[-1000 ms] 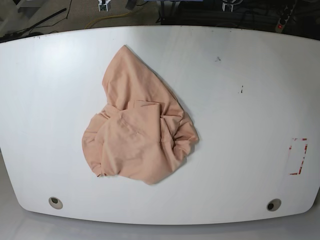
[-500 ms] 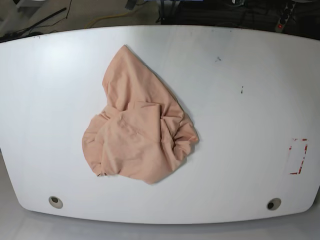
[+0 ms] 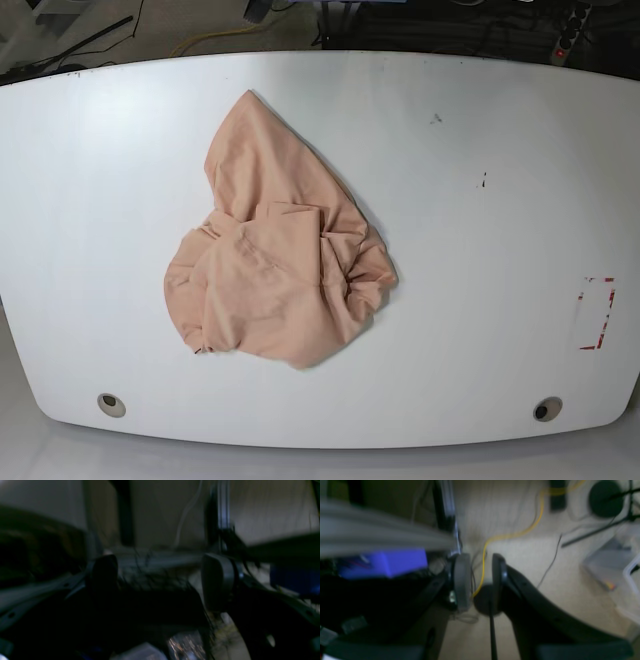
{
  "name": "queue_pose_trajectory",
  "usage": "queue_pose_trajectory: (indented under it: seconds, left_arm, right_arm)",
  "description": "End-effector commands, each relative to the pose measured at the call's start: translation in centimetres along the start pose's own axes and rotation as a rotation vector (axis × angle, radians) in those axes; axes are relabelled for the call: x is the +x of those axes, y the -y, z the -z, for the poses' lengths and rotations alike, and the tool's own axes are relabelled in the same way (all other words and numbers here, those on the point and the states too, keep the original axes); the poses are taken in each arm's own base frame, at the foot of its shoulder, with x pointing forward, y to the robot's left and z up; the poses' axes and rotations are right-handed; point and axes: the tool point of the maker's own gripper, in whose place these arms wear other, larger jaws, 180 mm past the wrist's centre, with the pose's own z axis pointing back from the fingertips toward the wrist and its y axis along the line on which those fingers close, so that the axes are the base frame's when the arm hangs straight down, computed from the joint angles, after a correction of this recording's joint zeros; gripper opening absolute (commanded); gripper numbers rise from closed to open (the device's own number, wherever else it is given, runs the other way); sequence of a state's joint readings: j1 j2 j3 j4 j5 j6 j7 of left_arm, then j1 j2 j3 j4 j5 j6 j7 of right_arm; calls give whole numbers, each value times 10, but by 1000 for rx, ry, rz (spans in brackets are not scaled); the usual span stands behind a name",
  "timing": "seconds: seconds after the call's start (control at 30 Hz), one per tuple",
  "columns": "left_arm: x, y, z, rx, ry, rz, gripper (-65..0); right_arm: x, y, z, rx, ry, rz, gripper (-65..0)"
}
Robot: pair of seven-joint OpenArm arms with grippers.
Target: Fold the T-shirt properly
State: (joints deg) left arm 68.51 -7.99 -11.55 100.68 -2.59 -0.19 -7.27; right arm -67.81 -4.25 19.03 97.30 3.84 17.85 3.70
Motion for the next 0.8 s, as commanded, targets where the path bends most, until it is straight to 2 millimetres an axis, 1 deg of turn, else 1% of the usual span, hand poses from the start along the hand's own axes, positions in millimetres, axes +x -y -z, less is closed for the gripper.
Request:
queue_pose_trajectory:
  seconds: [0.0, 0.1, 0.17, 0.27, 0.3, 0.4, 0.47, 0.57, 0.63, 0.77]
  left_arm:
    - [21, -5, -9, 10, 57, 14, -165]
    - [53, -8, -13, 18, 137, 26, -165]
    - [69, -11, -13, 27, 178, 33, -164]
    - [79, -12, -13, 33, 206, 32, -164]
    - [89, -12, -10, 35, 236, 29, -164]
    - [101, -13, -5, 42, 274, 26, -164]
    - [103, -13, -4, 41, 281, 27, -164]
    - [106, -11, -2, 37, 290, 23, -161]
    - [112, -7, 2, 30, 309, 16, -125]
    - [119, -6, 6, 35, 334, 2, 0]
  right_arm:
    - [14, 0, -14, 3, 40, 22, -512]
    - [39, -1, -25, 7, 103, 46, -512]
    - [58, -3, -29, 13, 153, 48, -512]
    - [83, -7, -32, 25, 214, 39, -512]
    - [93, -9, -33, 30, 241, 30, -512]
    - [114, -13, -33, 41, 302, 22, -512]
    - [124, -15, -28, 47, 332, 22, -512]
    - [144, -18, -18, 56, 393, 20, -507]
    - [157, -20, -12, 64, 430, 18, -504]
    - [182, -25, -2, 87, 495, -3, -501]
